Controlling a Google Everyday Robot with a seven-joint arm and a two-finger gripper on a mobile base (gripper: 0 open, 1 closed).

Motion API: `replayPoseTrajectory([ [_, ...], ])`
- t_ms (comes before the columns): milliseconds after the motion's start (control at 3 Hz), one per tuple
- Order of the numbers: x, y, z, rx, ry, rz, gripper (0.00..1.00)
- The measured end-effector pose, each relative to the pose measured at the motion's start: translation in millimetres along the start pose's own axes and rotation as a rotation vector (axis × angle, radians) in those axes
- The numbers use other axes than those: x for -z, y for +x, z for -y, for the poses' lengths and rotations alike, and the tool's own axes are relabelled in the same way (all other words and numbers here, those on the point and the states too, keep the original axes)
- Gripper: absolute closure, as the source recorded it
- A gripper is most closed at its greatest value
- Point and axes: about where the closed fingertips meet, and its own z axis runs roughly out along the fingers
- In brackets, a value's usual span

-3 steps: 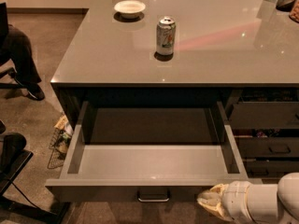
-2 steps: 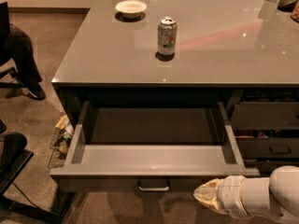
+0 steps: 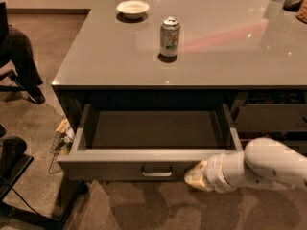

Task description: Close top drawer

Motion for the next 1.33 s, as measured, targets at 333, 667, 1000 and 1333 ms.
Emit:
replayPoseTrajectory([
  [333,-11.9,-20.3,47.5,0.037,0.006,0.006,1.00],
  [667,-16.3,-18.4,56.6,0.037,0.005,-0.001,1.00],
  [1000,-30.3,-10.3,92.5,0.050,-0.018,-0.029,1.00],
  [1333,-27.4,-15.6,131.2,0.060,-0.002,-0.045,1.00],
])
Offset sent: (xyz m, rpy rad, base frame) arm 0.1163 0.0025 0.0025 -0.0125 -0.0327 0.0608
